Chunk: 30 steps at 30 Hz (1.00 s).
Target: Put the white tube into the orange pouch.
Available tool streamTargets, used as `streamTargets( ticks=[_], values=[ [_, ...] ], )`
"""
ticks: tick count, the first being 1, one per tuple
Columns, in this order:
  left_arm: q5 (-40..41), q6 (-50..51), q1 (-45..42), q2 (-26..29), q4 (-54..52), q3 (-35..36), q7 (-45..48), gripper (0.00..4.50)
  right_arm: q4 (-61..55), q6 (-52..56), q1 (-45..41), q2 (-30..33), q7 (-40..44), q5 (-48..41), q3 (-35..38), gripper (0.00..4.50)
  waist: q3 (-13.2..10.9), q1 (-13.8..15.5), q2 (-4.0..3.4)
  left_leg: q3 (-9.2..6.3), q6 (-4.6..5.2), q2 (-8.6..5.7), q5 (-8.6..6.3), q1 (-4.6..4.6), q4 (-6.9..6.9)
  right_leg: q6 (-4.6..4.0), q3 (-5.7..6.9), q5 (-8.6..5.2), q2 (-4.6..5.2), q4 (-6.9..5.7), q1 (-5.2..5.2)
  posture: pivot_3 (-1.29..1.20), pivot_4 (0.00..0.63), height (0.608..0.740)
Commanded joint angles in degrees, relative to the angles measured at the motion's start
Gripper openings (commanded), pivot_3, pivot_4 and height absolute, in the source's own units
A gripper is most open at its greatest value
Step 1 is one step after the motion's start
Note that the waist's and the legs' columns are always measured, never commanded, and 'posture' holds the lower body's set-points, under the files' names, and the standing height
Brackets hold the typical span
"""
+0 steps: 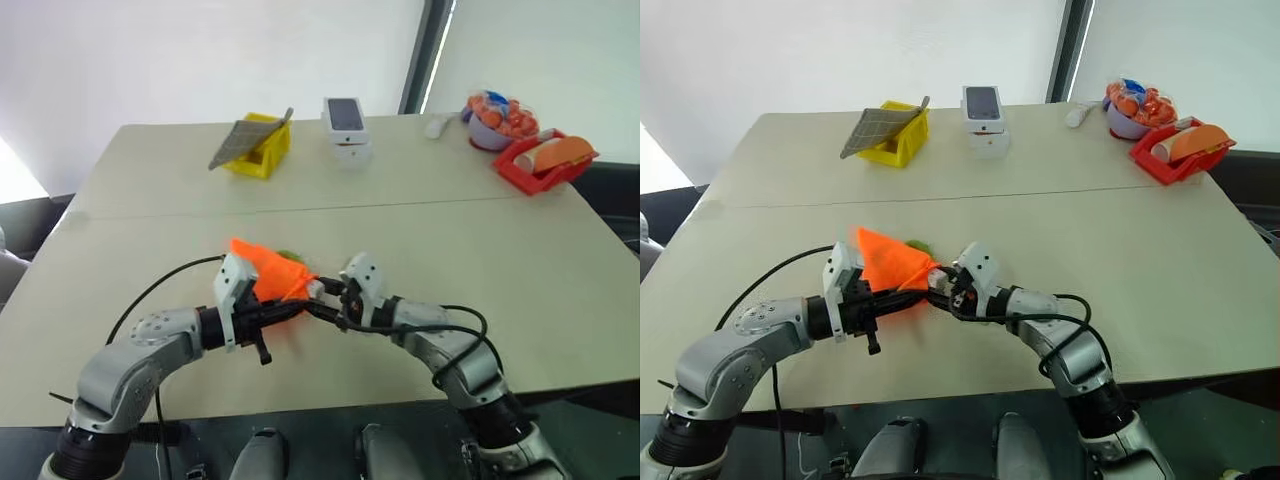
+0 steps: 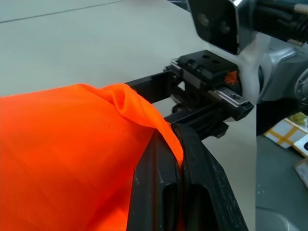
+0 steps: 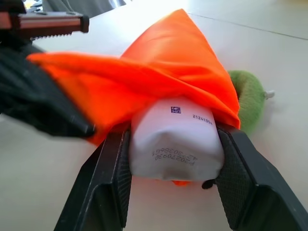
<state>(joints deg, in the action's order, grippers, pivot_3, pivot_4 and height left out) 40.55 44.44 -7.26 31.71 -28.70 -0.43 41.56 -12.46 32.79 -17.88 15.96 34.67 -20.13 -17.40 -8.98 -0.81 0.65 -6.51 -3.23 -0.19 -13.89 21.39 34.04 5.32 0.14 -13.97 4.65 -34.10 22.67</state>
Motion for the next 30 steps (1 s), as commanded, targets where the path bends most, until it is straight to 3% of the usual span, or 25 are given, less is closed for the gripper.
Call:
streamTargets(
  ticks=[1, 14, 19, 20, 30],
  values=[
    [0.54, -1.25, 0.44, -0.15, -3.11, -0.2, -0.01, 0.0, 1.9, -0.48, -3.88, -2.23, -1.33, 2.7, -1.53, 1.85, 0.0, -0.18, -0.01, 0.0, 0.0, 0.0, 0.0, -0.01, 0.0, 0.01, 0.0, 0.0, -0.01, -0.02, 0.01, 0.0, 0.15, 0.74],
    [0.18, -2.28, 0.76, -0.47, -2.54, -1.04, -0.11, 0.0, 6.53, 1.16, -11.36, -3.76, 3.53, 7.27, -6.17, 1.85, 0.01, -0.24, -0.02, -0.01, 0.0, 0.0, 0.0, -0.04, -0.01, -0.01, 0.0, 0.02, -0.02, -0.06, 0.01, 0.0, 0.15, 0.74],
    [-0.14, -2.8, 1.04, -0.69, -2.05, -1.02, 0.02, 0.0, 5.47, 1.83, -11.06, -2.88, 5.55, 6.92, -5.36, 4.22, 0.0, -0.2, -0.03, 0.0, 0.0, 0.0, 0.0, -0.03, 0.0, -0.01, 0.0, 0.02, -0.02, -0.06, 0.01, 0.0, 0.15, 0.74],
    [-0.21, -2.86, 1.31, -0.71, -2.04, -0.82, -0.05, 0.0, 4.96, 1.81, -10.67, -2.56, 5.52, 6.99, -4.96, 4.48, 0.0, -0.19, -0.03, 0.0, 0.0, 0.0, 0.01, -0.02, 0.0, -0.01, 0.0, 0.02, -0.02, -0.06, 0.01, 0.0, 0.15, 0.74],
    [-0.45, -3.45, 7.97, 2.55, -2.12, 5.14, -0.06, 0.0, -5.06, 3.36, -2.8, 4.95, 11.43, 0.4, 1.29, 4.48, 0.0, -0.18, -0.02, -0.01, 0.0, 0.0, 0.0, -0.03, -0.03, 0.2, 0.0, -0.12, -0.01, -0.05, 0.01, 0.0, 0.15, 0.74]
  ],
)
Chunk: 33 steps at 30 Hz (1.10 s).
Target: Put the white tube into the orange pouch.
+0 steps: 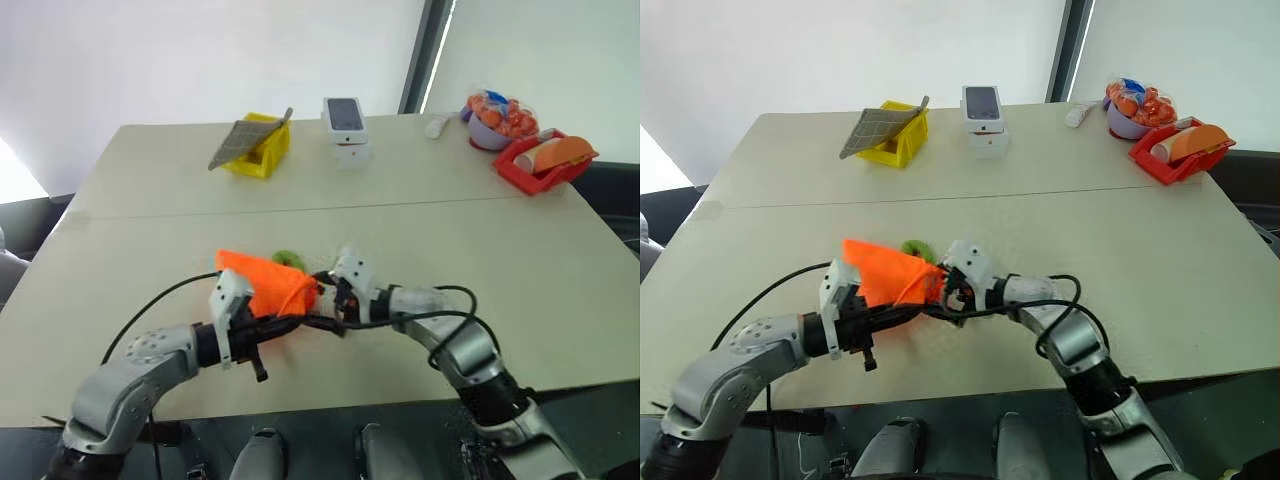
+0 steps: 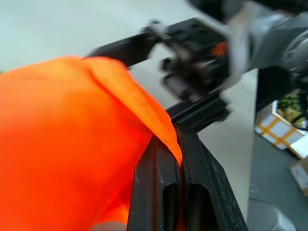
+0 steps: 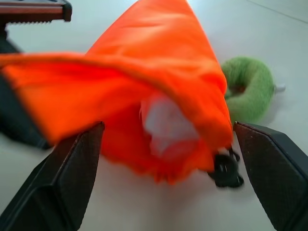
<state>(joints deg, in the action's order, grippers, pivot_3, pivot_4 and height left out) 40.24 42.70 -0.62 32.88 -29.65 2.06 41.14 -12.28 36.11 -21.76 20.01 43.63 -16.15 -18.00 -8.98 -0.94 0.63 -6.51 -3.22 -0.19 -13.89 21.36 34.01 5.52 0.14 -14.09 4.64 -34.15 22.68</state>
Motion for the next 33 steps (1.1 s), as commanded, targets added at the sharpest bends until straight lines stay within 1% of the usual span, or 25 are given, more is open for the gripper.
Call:
streamTargets(
  ticks=[1, 5, 12, 14, 17, 21, 22, 23, 25, 27, 29, 30, 33],
  values=[
    [-0.23, -1.89, 2.13, 1.91, -1.02, 3.35, 0.51, 0.0, -6.22, 0.1, 1.91, 1.68, 3.14, -4.34, 2.46, 4.48, 0.0, -0.04, -0.01, 0.0, 0.0, 0.01, 0.0, -0.02, 0.0, 0.0, 0.0, 0.0, -0.01, -0.01, 0.0, 0.0, 0.15, 0.74],
    [0.19, -2.58, 4.37, 3.4, 0.58, 6.93, 0.82, 0.0, -7.25, -0.18, 3.55, 3.42, 3.68, -5.36, 3.59, 4.48, 0.0, 0.06, 0.0, 0.0, -0.01, 0.01, -0.01, 0.0, 0.01, -0.01, 0.0, -0.01, 0.02, 0.03, 0.01, 0.0, 0.15, 0.74],
    [-3.64, -7.09, 6.73, 7.95, 8.15, 12.91, 3.5, 0.0, -3.66, -1.92, 3.11, 2.97, 0.67, -3.68, 4.88, 4.48, 0.0, 0.1, 0.0, 0.0, -0.01, 0.01, -0.01, 0.03, -0.04, -0.04, 0.0, 0.0, 0.03, 0.04, 0.12, 0.0, 0.15, 0.74],
    [-4.41, -8.24, 6.74, 8.61, 9.86, 13.68, 4.13, 0.0, -1.83, -2.15, 2.27, 2.16, -1.09, -3.04, 5.34, 4.48, 0.01, 0.12, 0.01, 0.01, -0.02, 0.01, -0.01, 0.04, -0.04, -0.04, 0.0, 0.0, 0.04, 0.07, 0.34, 0.0, 0.15, 0.74],
    [-6.17, -9.94, 6.79, 9.31, 11.5, 13.31, 4.98, 0.0, 1.09, -1.23, 0.49, -0.03, -4.9, -2.02, 6.16, 4.48, 0.01, 0.04, 0.01, 0.06, -0.02, 0.01, -0.01, 0.08, -0.04, -0.07, -0.01, 0.02, 0.07, 0.09, 0.38, 0.0, 0.15, 0.74],
    [-7.68, -11.68, 7.0, 8.03, 11.14, 11.3, 5.13, 0.0, 6.32, -1.92, -2.52, -4.12, -11.27, 1.09, 6.33, 4.48, 0.01, 0.06, 0.01, 0.06, -0.02, 0.01, -0.01, 0.1, -0.09, -0.31, -0.01, 0.16, 0.06, 0.06, 0.43, 0.0, 0.15, 0.74],
    [-6.58, -11.2, 6.99, 7.34, 11.03, 11.63, 5.22, 0.0, 7.27, -2.1, -2.98, -5.15, -12.18, 1.26, 6.49, 4.48, 0.01, 0.07, 0.01, 0.06, -0.02, 0.01, -0.01, 0.09, -0.1, -0.31, 0.0, 0.17, 0.06, 0.05, 0.43, 0.0, 0.15, 0.74],
    [-4.24, -9.86, 7.18, 6.7, 10.4, 12.32, 5.7, 0.27, 8.35, -2.04, -3.6, -6.29, -13.16, 1.5, 6.53, 4.5, 0.01, 0.06, 0.0, 0.06, -0.01, 0.01, -0.01, 0.09, -0.11, -0.31, -0.01, 0.17, 0.05, 0.05, 0.42, 0.0, 0.15, 0.74],
    [-2.31, -9.02, 7.89, 6.16, 8.74, 12.94, 6.31, 0.91, 10.01, -1.15, -4.72, -8.42, -14.68, 1.76, 6.34, 4.5, 0.02, -0.08, 0.02, 0.06, -0.01, 0.02, -0.01, 0.1, -0.12, -0.31, -0.01, 0.17, 0.05, 0.04, 0.38, 0.0, 0.15, 0.74],
    [-3.54, -10.23, 8.1, 5.6, 8.53, 13.46, 4.83, 1.89, 11.62, -0.46, -5.76, -10.58, -15.64, 1.58, 6.21, 4.5, 0.01, -0.06, 0.0, 0.06, -0.01, 0.02, 0.0, 0.11, -0.12, -0.31, -0.01, 0.18, 0.05, 0.01, 0.23, 0.0, 0.15, 0.74],
    [-3.54, -10.82, 8.02, 5.14, 8.69, 14.46, 3.96, 2.91, 13.42, -0.4, -6.79, -12.33, -16.25, 1.68, 6.01, 4.5, 0.01, -0.08, 0.0, 0.05, -0.01, 0.02, 0.0, 0.08, -0.12, -0.31, -0.01, 0.18, 0.03, 0.0, 0.21, 0.0, 0.15, 0.74],
    [-2.99, -10.81, 7.99, 4.9, 8.51, 15.1, 3.8, 3.35, 14.5, -0.42, -7.3, -13.11, -16.57, 1.87, 5.93, 4.5, 0.01, -0.09, 0.0, 0.04, -0.01, 0.02, 0.0, 0.07, -0.12, -0.31, -0.01, 0.18, 0.02, -0.01, 0.21, 0.0, 0.15, 0.74],
    [0.76, -8.56, 7.52, 4.53, 7.68, 17.95, 2.83, 3.35, 19.34, -0.72, -9.13, -14.99, -17.85, 3.54, 5.23, 4.5, -0.01, -0.19, -0.02, 0.03, -0.01, 0.02, 0.0, 0.04, -0.11, -0.31, -0.01, 0.18, 0.01, -0.04, 0.2, 0.0, 0.15, 0.74]
  ],
)
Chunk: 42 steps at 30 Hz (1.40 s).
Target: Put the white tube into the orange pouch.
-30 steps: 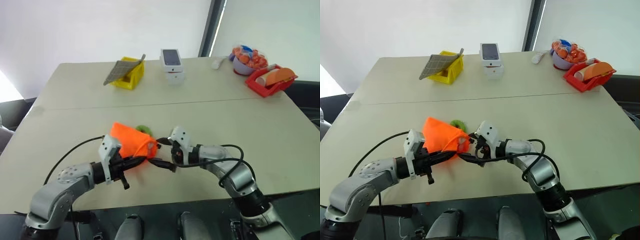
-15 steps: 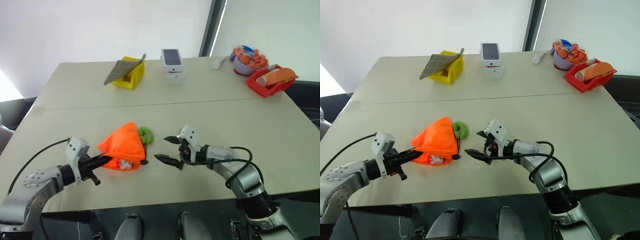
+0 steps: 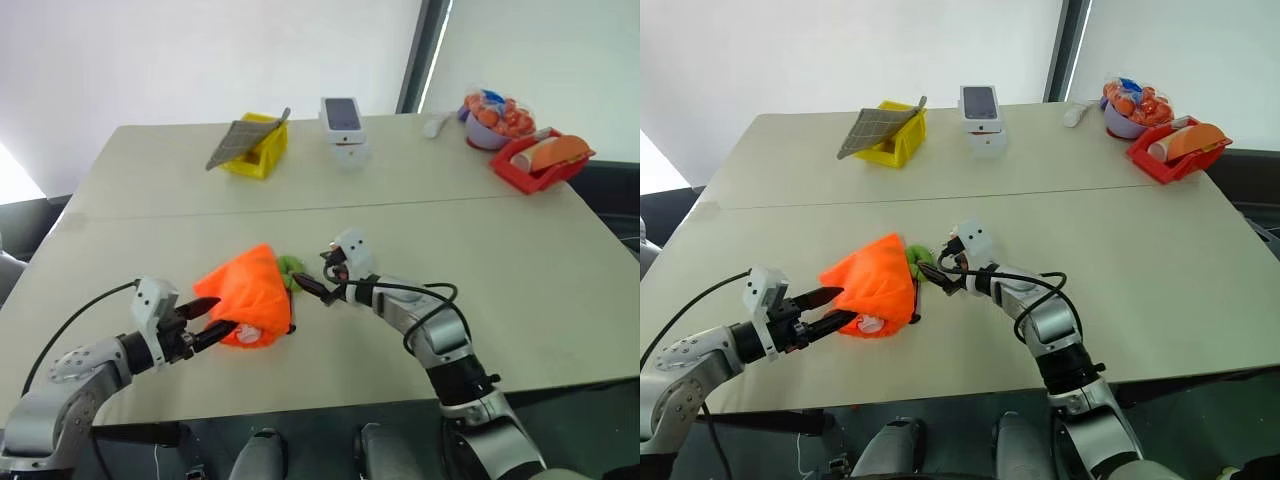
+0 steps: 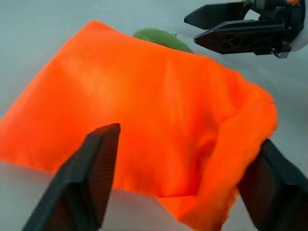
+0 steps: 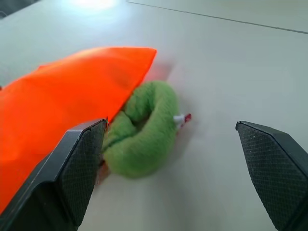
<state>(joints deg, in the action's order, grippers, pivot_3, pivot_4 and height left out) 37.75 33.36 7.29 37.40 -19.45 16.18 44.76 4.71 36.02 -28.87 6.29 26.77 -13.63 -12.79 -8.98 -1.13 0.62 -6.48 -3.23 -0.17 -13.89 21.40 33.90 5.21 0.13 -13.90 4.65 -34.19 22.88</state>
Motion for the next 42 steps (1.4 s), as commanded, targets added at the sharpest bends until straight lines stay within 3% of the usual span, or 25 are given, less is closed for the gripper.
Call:
streamTargets(
  ticks=[1, 4, 9, 11, 23, 32, 36, 42],
  values=[
    [3.88, 1.29, -0.41, 0.05, -2.68, 4.34, -0.99, 3.35, 3.24, -0.86, -2.33, -1.6, -1.1, 1.29, 0.02, 4.5, -0.01, -0.02, -0.02, -0.01, 0.0, 0.0, 0.0, 0.0, 0.0, 0.0, 0.0, 0.0, 0.0, 0.0, 0.0, 0.0, 0.15, 0.74],
    [6.09, 2.51, -0.34, 0.1, -3.33, 6.23, -1.55, 3.41, 4.78, -1.92, -2.74, -1.94, -0.97, 2.3, -0.27, 3.6, -0.02, -0.02, -0.05, 0.0, 0.0, 0.0, 0.0, 0.0, 0.0, 0.0, 0.0, 0.0, 0.0, 0.01, 0.0, 0.0, 0.15, 0.74],
    [8.67, 3.43, -1.46, -0.61, -3.39, 8.21, -3.45, 3.41, 3.41, -2.19, -1.61, -1.13, -0.07, 2.35, 0.3, 0.88, -0.02, -0.03, -0.05, 0.0, 0.0, 0.0, 0.0, 0.0, 0.0, 0.0, 0.0, 0.0, -0.01, 0.0, -0.03, 0.0, 0.15, 0.74],
    [9.22, 3.48, -2.0, -0.99, -3.42, 8.22, -4.2, 3.41, 2.03, -2.21, -0.61, -0.16, 0.28, 1.86, 1.31, 0.07, -0.02, 0.04, -0.04, -0.02, 0.0, 0.0, 0.0, -0.01, 0.01, 0.0, 0.0, 0.0, -0.01, -0.01, -0.04, 0.0, 0.15, 0.74],
    [9.57, 2.84, -6.77, -2.3, -0.59, 7.66, -6.34, 3.41, -15.01, 3.16, 9.8, 9.84, 2.93, -7.83, 15.66, 0.07, 0.02, 0.1, 0.02, -0.01, 0.0, -0.01, 0.01, -0.02, 0.03, 0.05, 0.0, -0.03, -0.02, 0.04, -0.11, 0.0, 0.15, 0.74],
    [9.29, 3.26, -15.07, -3.86, 2.08, 1.56, -4.57, 3.41, -24.21, 4.66, 15.84, 13.47, 5.84, -14.54, 18.92, 0.07, 0.01, 0.34, 0.03, 0.0, 0.0, -0.01, 0.0, 0.0, 0.06, 0.23, 0.0, -0.14, 0.0, 0.08, -0.13, 0.0, 0.15, 0.74],
    [8.74, 3.44, -19.43, -3.99, 2.19, -4.03, 0.02, 4.44, -26.11, 4.89, 15.23, 11.92, 4.93, -18.78, 21.04, 0.0, 0.02, 0.35, 0.03, 0.0, 0.0, -0.01, 0.01, 0.01, 0.06, 0.22, 0.0, -0.14, -0.01, 0.08, -0.14, 0.0, 0.15, 0.74],
    [-1.26, -3.62, -25.63, -4.36, 6.11, -13.94, 4.67, 4.44, -26.18, 5.03, 13.19, 10.81, 2.42, -22.87, 22.91, 0.0, 0.01, 0.33, 0.01, 0.01, 0.0, -0.01, 0.01, -0.01, 0.05, 0.06, 0.0, -0.04, -0.02, 0.07, -0.15, 0.0, 0.15, 0.74]
  ],
)
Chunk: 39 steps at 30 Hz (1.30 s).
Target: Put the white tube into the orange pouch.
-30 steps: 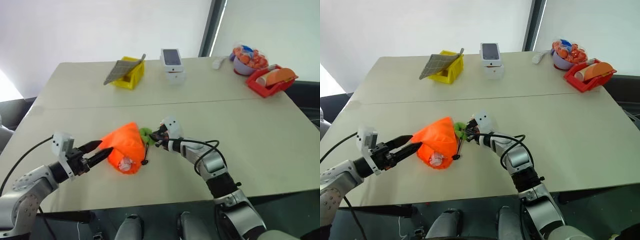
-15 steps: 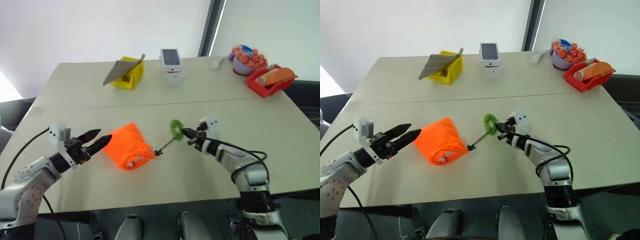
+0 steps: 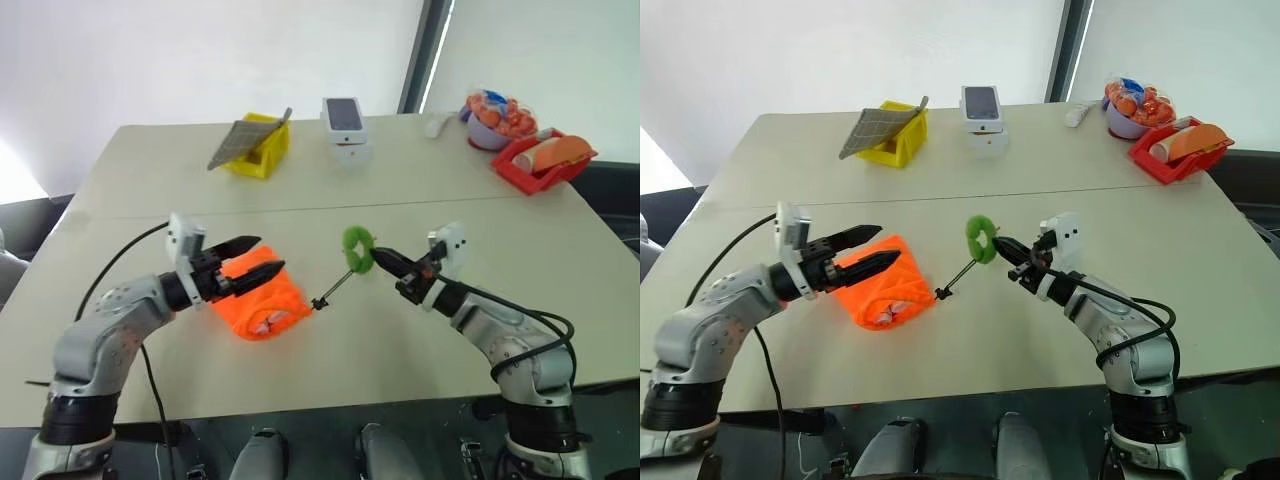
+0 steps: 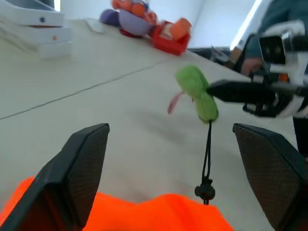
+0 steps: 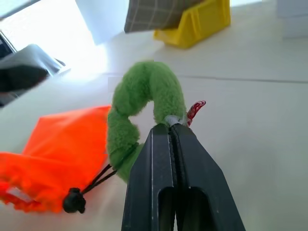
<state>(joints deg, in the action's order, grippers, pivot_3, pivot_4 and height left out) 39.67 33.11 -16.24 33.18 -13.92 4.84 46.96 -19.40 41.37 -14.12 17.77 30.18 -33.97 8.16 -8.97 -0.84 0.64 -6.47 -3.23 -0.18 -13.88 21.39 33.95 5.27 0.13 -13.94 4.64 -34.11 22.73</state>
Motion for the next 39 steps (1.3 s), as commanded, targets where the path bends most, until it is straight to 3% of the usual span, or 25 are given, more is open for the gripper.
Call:
streamTargets(
  ticks=[1, 12, 24, 39],
  values=[
    [-4.3, -4.13, -2.61, -0.12, 0.54, -3.86, 3.18, 4.44, -2.24, -0.31, -1.81, -0.96, -1.41, -3.37, 2.32, 0.0, -0.01, 0.03, -0.01, 0.0, 0.0, 0.0, 0.0, 0.01, 0.0, -0.04, 0.0, 0.02, 0.0, 0.0, 0.0, 0.0, 0.15, 0.74],
    [-9.43, -7.83, 2.73, -2.2, -4.13, -6.83, 1.53, 4.44, -3.83, 0.44, -3.13, -2.4, -4.82, -11.73, 3.64, 0.0, -0.04, 0.0, -0.06, -0.01, 0.01, 0.01, 0.0, 0.02, -0.03, 0.18, 0.0, -0.11, 0.0, 0.01, 0.01, 0.0, 0.15, 0.74],
    [-31.37, -16.34, 6.85, -6.51, -11.21, -17.1, -13.28, 4.44, -3.13, 0.74, -3.8, -1.6, -4.68, -14.2, 2.37, 0.0, -0.05, 0.18, -0.09, -0.01, 0.01, 0.0, 0.0, 0.02, -0.02, 0.17, -0.01, -0.1, 0.01, 0.03, -0.02, 0.0, 0.15, 0.74],
    [-29.74, -7.42, 7.43, -9.25, -13.26, -19.71, -12.69, 4.44, -3.75, 1.82, -4.31, -1.0, -5.26, -16.39, 1.76, 0.0, -0.05, 0.14, -0.09, -0.02, 0.01, 0.0, 0.0, 0.01, -0.01, 0.22, 0.0, -0.13, 0.0, 0.01, -0.02, 0.0, 0.15, 0.74]
  ],
)
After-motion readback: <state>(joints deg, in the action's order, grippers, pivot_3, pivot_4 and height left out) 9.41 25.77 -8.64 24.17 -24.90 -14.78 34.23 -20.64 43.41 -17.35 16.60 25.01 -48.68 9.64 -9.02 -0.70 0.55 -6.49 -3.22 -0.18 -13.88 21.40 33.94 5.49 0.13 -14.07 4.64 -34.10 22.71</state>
